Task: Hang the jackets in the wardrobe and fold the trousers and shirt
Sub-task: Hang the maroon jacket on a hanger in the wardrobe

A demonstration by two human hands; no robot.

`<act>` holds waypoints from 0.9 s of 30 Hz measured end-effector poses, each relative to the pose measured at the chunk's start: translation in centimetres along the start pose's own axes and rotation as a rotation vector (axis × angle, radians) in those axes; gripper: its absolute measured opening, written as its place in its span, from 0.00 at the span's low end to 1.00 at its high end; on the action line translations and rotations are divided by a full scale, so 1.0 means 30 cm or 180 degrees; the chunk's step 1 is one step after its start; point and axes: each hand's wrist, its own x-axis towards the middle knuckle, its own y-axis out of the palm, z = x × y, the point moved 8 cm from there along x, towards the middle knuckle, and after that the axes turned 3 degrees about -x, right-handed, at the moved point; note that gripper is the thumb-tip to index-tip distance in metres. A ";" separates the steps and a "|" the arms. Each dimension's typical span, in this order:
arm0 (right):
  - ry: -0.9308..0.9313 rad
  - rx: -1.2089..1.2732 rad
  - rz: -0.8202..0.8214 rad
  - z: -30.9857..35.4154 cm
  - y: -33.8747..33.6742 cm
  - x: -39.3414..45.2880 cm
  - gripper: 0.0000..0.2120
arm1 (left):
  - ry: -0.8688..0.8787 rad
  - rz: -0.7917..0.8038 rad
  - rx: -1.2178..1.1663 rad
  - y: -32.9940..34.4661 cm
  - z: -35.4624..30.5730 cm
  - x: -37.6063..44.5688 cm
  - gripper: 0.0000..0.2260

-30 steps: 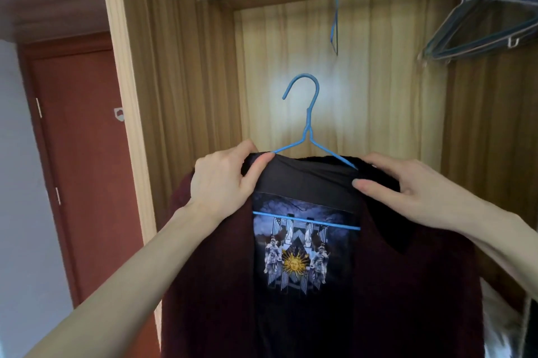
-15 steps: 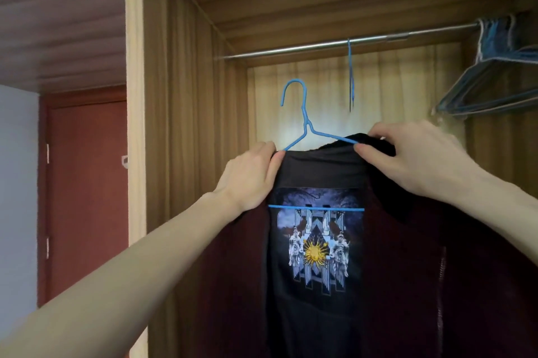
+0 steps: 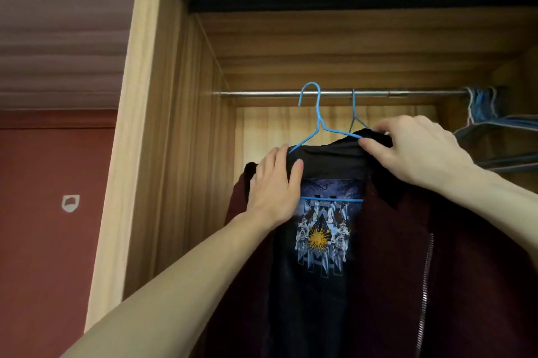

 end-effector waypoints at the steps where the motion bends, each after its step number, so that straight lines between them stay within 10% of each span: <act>1: 0.0030 -0.0084 -0.0006 0.012 0.012 0.020 0.17 | -0.0016 0.0100 -0.0050 0.017 0.013 0.016 0.27; 27: 0.0428 -0.0160 0.0165 0.166 0.275 0.522 0.11 | -0.0194 0.0024 0.0085 0.096 0.293 0.370 0.28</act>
